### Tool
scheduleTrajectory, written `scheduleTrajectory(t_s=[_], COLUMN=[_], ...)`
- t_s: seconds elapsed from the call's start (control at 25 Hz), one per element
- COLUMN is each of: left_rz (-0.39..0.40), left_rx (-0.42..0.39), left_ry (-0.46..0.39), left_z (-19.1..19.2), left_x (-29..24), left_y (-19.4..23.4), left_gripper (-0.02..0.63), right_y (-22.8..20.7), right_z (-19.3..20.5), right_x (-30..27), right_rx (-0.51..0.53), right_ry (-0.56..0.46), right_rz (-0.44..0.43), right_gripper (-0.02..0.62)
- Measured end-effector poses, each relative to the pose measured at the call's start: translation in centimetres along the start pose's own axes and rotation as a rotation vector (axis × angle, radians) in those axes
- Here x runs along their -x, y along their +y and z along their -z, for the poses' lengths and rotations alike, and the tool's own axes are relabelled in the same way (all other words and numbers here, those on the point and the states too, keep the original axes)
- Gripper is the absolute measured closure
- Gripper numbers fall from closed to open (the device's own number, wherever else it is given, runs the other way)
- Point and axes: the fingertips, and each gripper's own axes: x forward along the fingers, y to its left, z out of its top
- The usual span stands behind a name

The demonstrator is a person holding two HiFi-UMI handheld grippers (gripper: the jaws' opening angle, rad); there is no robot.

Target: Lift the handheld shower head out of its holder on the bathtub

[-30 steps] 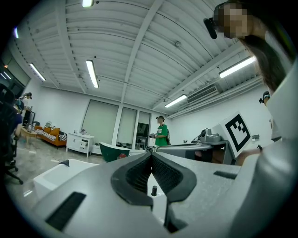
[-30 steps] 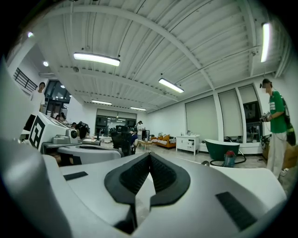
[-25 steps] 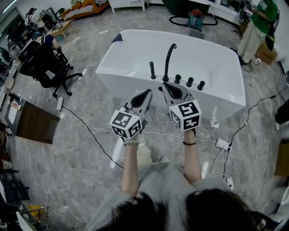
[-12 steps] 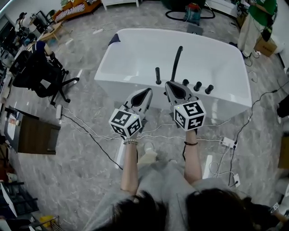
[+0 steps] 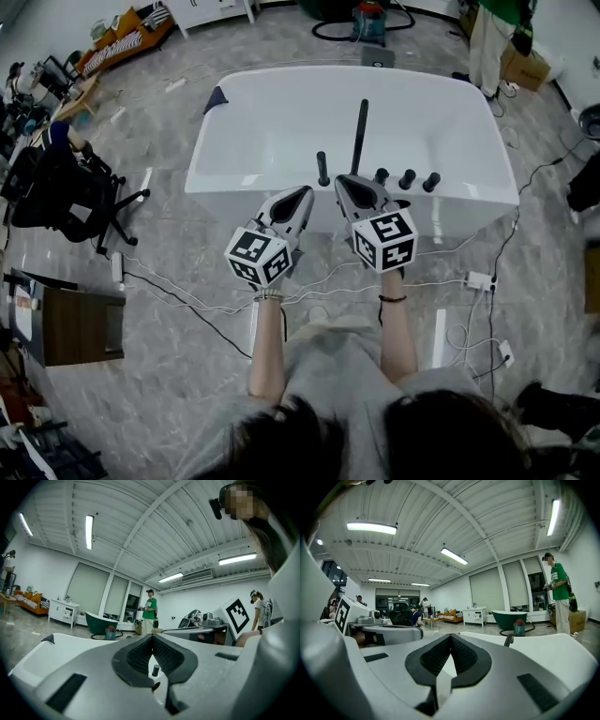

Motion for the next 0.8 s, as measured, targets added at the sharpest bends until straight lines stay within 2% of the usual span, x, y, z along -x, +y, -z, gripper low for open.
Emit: scheduleTrajectory(t_s=[0.24,0.48,0.8], left_rz=[0.028,0.041,0.011], left_rx=[0.036,0.066,0.066], left_ry=[0.02,0.041,0.05], left_z=[1.0,2.2,2.3], left_x=[-1.2,-3.6,-7.2], left_y=[1.2,1.6,2.5], left_gripper=[0.601,0.601,0.601], right_y=[-0.8,-2.8,-5.5], right_z=[1.9,3.1,2.3], right_x=[-1.0,-1.9,-4.0], right_rx=[0.013,0.015,0.043], right_ry=[0.074,0.122,0.143], right_rz=[0.03,0.024,-0.037], right_gripper=[0.594,0.594,0.594])
